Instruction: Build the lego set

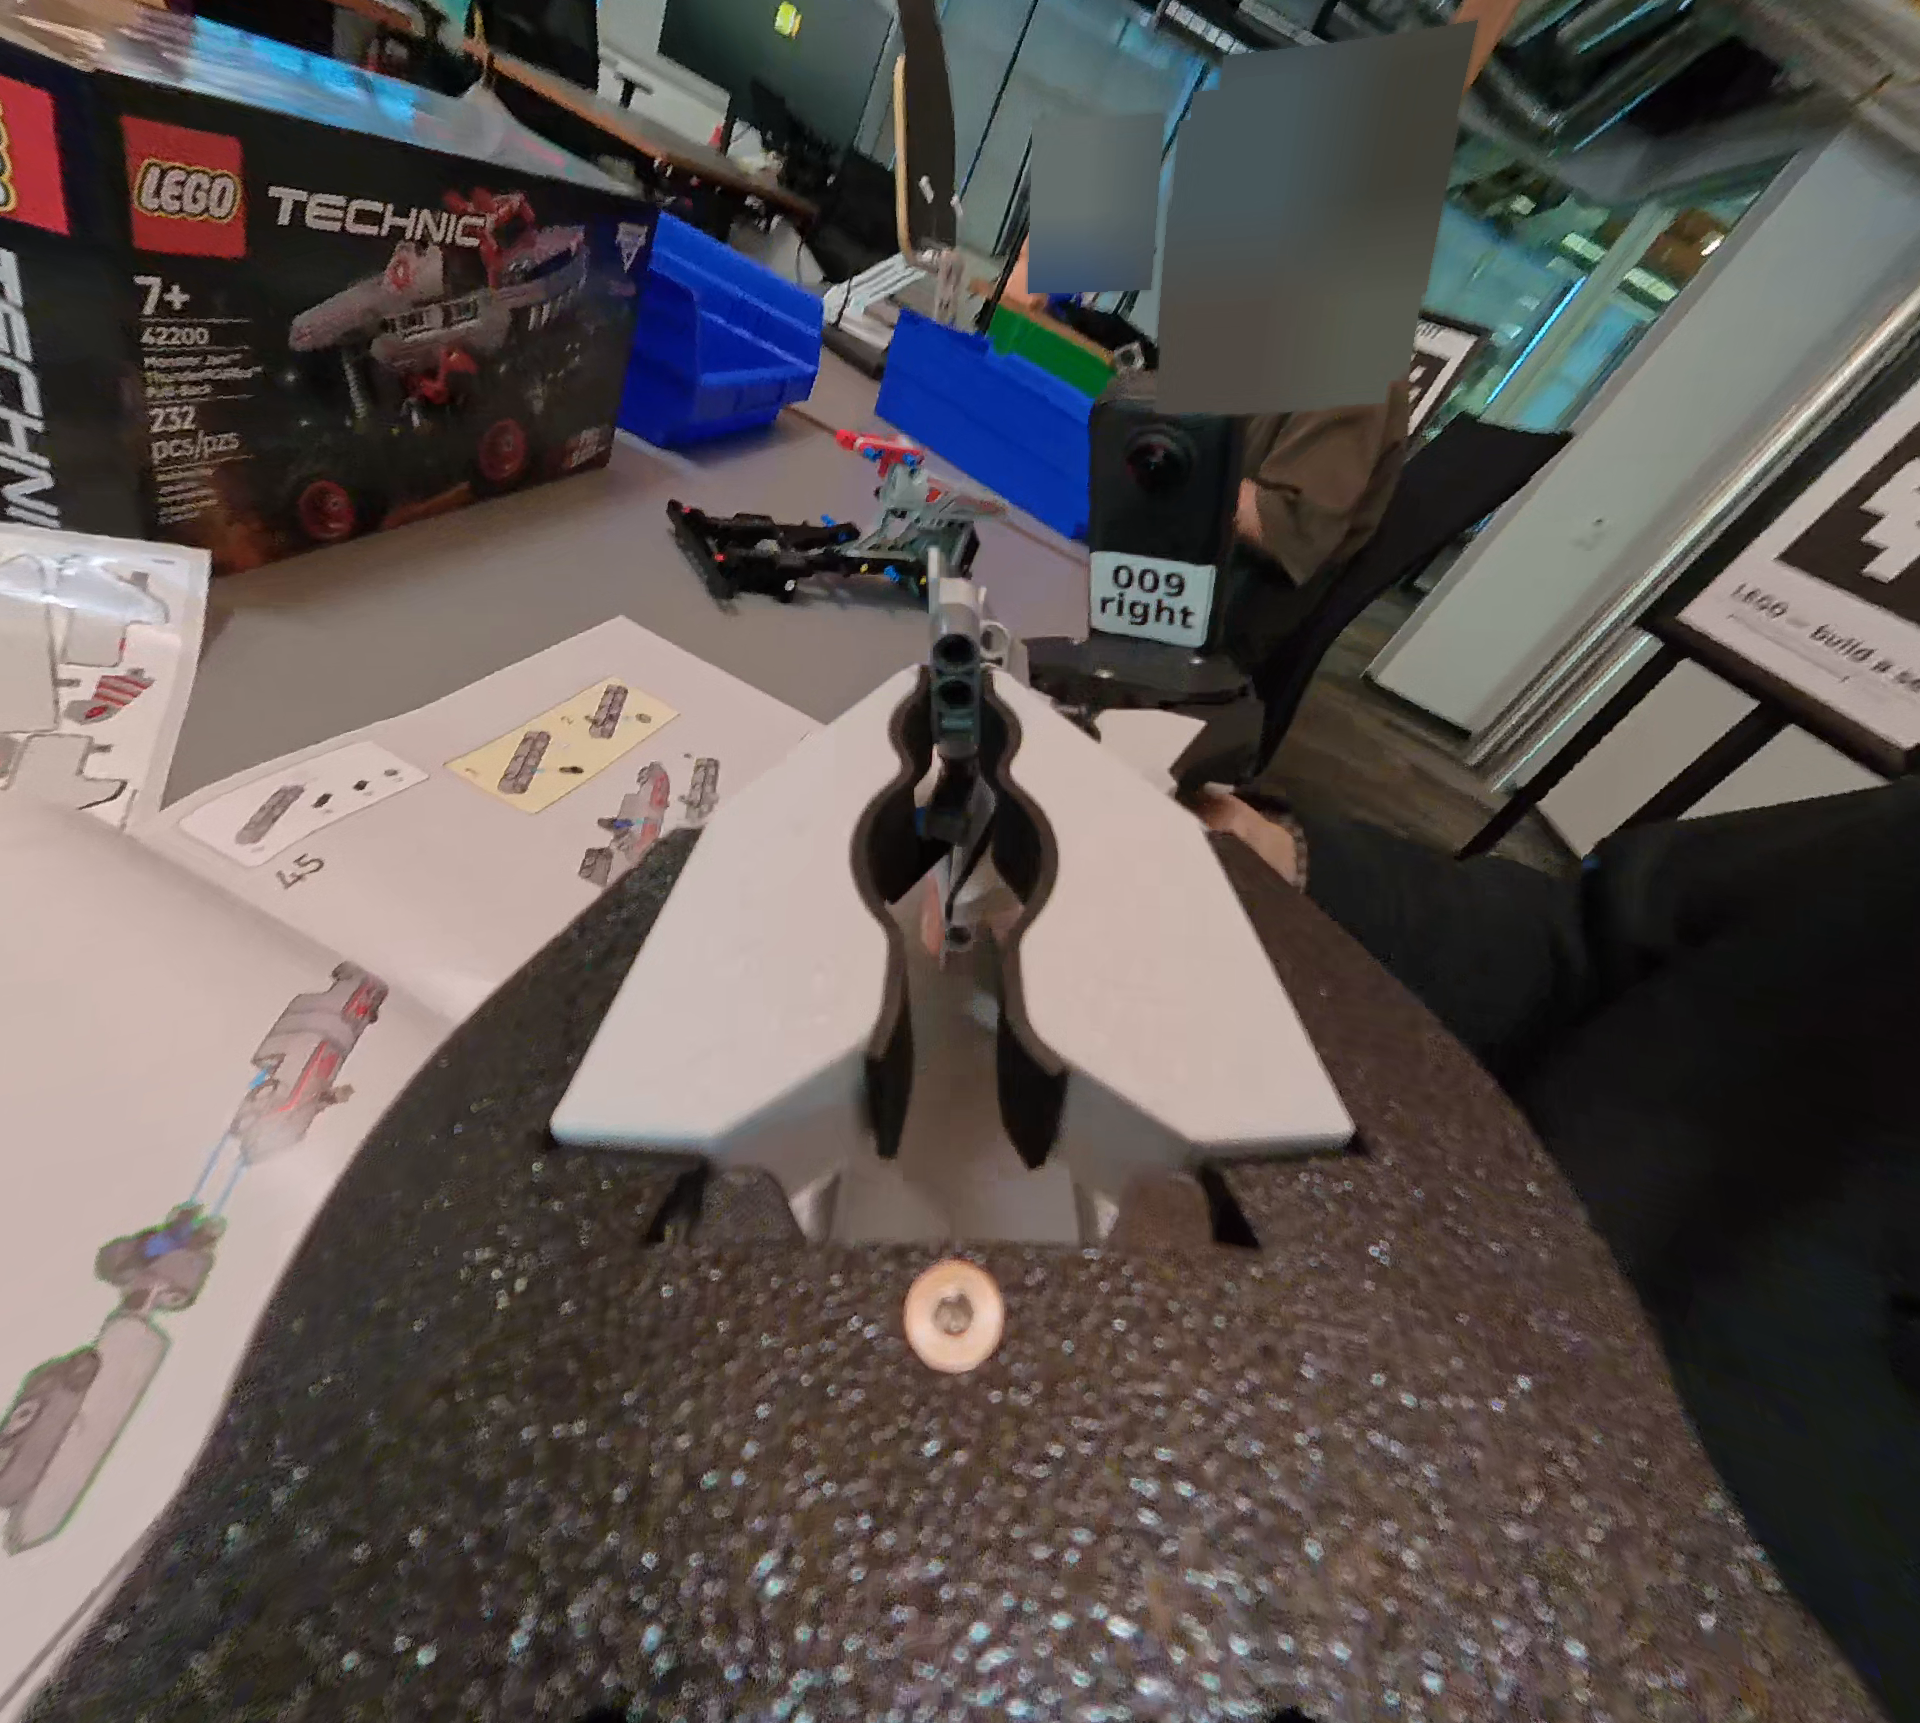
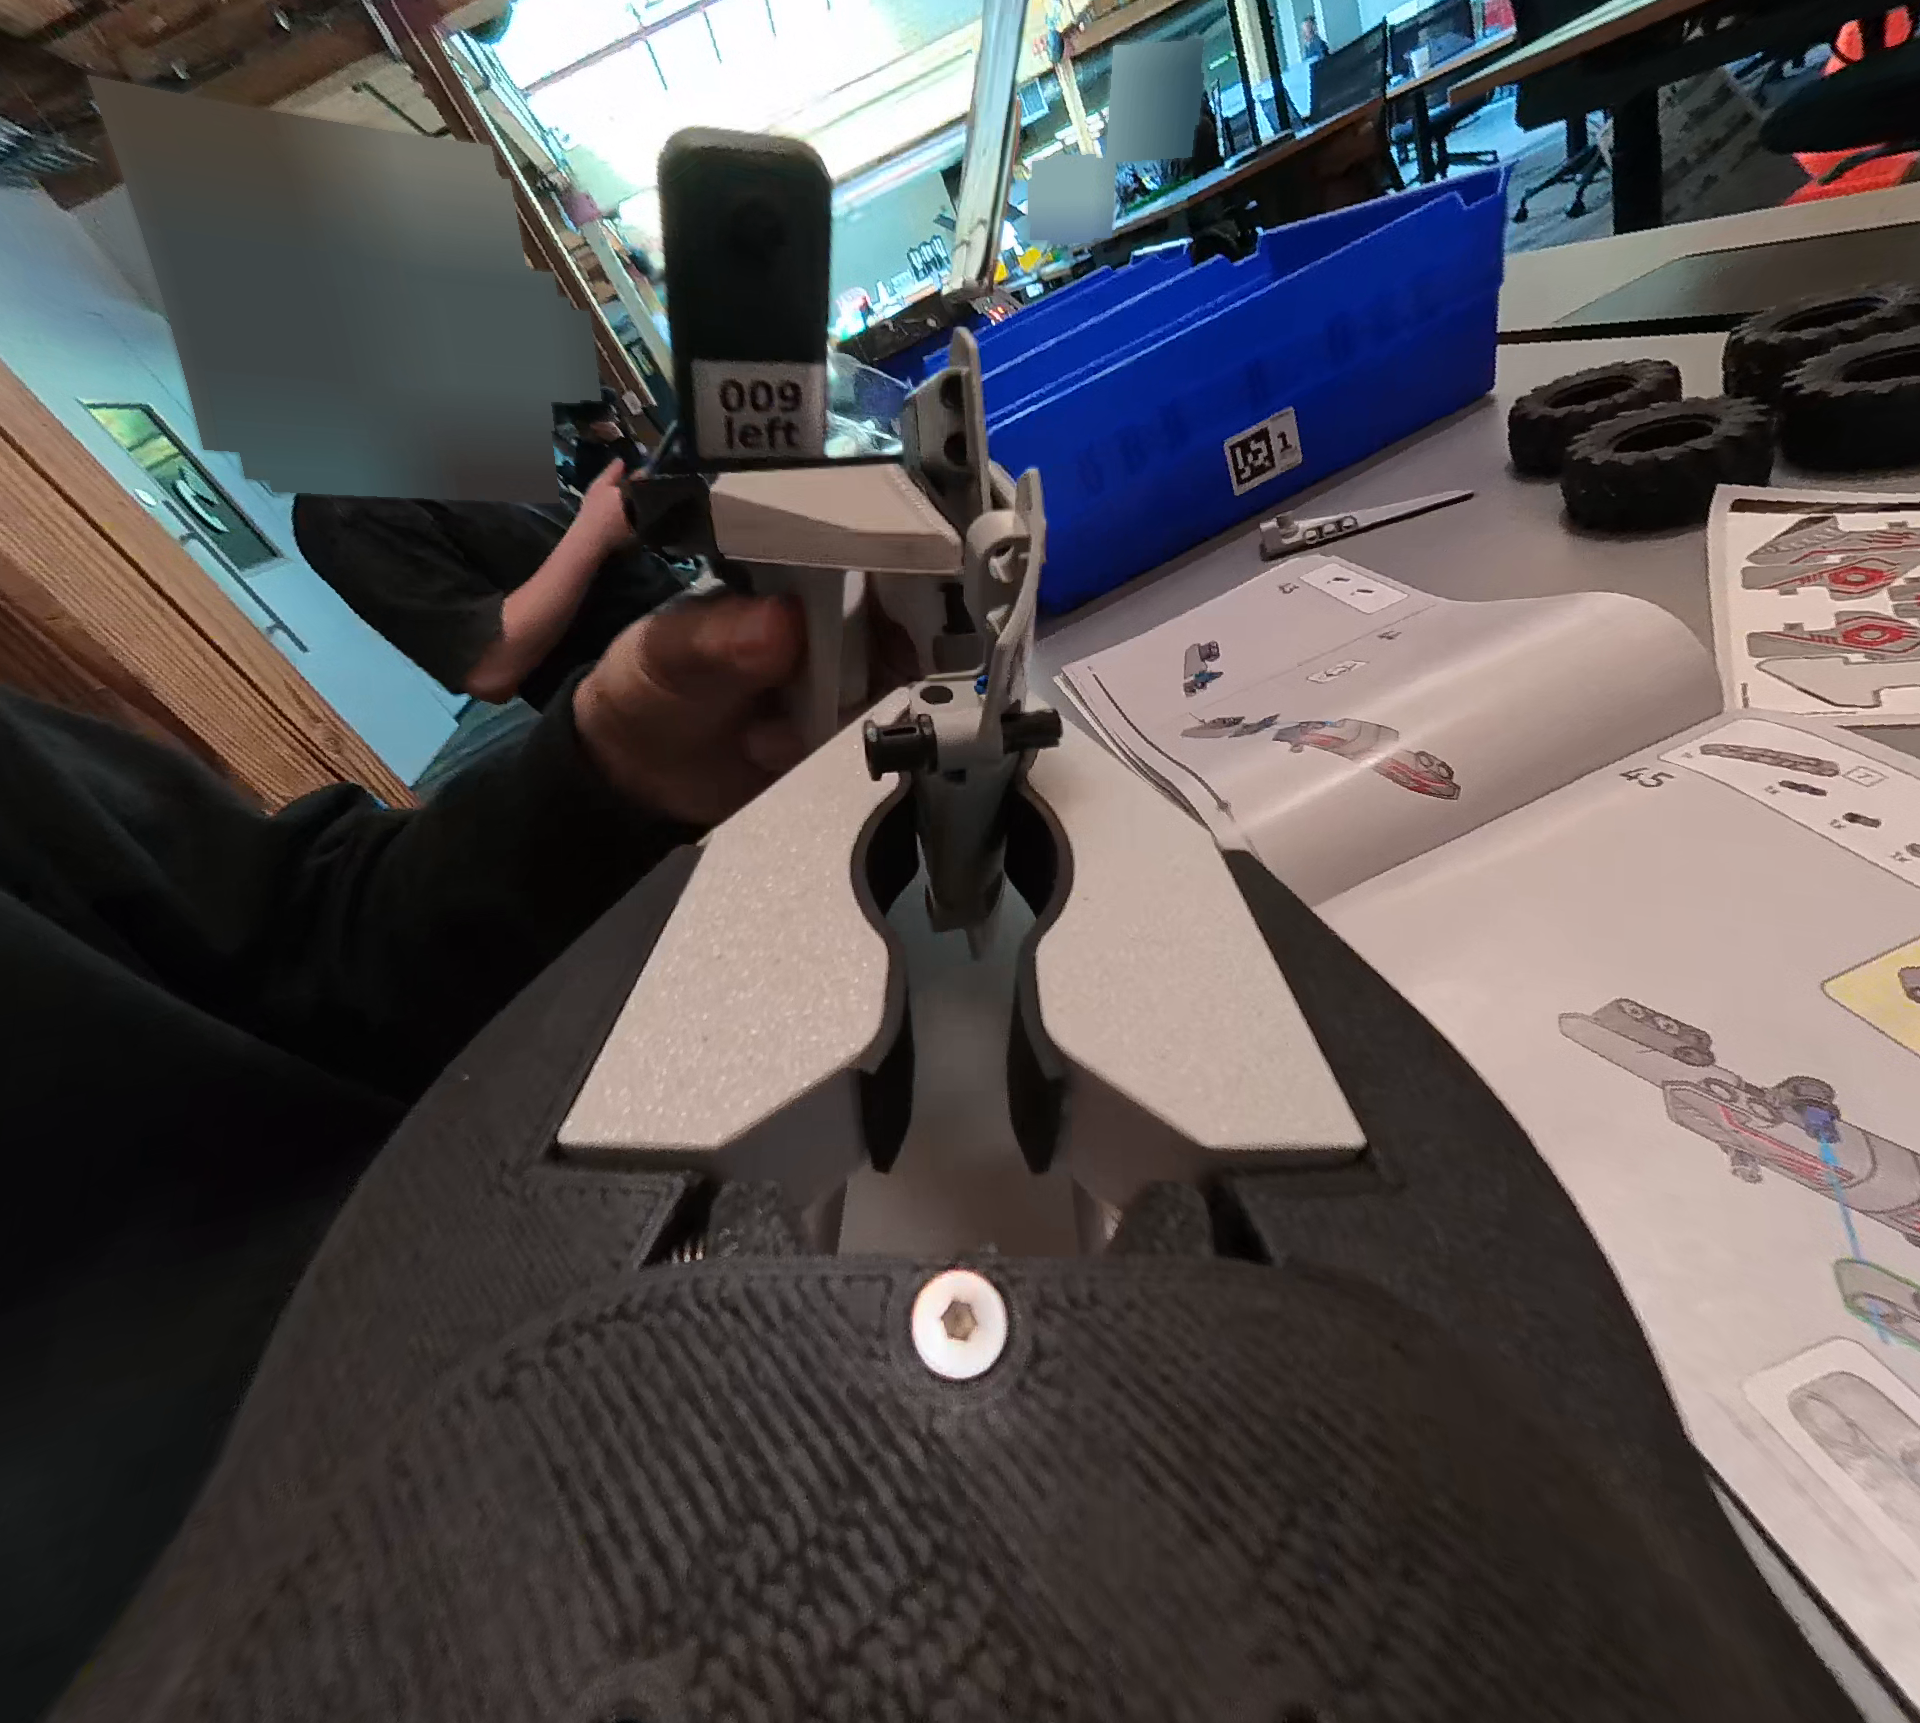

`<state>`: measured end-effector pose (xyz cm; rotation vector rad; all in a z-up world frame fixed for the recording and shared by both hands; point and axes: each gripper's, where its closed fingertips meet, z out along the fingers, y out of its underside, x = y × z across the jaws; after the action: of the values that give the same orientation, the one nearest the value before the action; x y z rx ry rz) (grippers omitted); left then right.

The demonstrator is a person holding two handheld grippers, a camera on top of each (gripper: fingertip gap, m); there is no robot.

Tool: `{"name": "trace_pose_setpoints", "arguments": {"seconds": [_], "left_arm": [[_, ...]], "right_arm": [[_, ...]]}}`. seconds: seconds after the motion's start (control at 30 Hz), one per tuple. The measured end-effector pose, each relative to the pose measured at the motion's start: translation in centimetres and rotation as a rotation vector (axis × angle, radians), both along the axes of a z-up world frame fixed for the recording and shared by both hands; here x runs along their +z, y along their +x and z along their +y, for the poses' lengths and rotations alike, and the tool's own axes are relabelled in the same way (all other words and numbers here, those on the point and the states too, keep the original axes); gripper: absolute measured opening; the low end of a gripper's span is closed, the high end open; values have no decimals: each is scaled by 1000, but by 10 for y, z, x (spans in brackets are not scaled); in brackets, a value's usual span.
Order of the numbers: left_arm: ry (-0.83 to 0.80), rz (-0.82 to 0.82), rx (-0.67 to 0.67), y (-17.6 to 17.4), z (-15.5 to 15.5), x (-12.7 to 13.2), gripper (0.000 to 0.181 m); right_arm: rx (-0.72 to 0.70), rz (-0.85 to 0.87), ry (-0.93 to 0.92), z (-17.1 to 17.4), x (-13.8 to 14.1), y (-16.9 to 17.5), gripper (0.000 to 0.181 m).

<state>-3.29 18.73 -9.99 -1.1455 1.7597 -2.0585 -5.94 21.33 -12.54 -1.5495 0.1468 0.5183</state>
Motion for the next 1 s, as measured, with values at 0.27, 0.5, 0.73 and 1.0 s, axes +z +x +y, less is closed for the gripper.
{"name": "trace_pose_setpoints", "arguments": {"seconds": [0.27,0.5,0.73,1.0], "left_arm": [[-52,-109,-73,-24,-3,39,5],[55,-44,-68,-15,-6,11,5],[100,-18,-83,-13,-10,0,5],[209,20,-84,-16,-7,-10,5]], "right_arm": [[35,-118,-108,8,-14,-15,9],[74,-87,-135,8,-18,-20,10],[92,-71,-168,10,-23,-22,10],[112,-73,-224,12,-31,-25,9]]}}
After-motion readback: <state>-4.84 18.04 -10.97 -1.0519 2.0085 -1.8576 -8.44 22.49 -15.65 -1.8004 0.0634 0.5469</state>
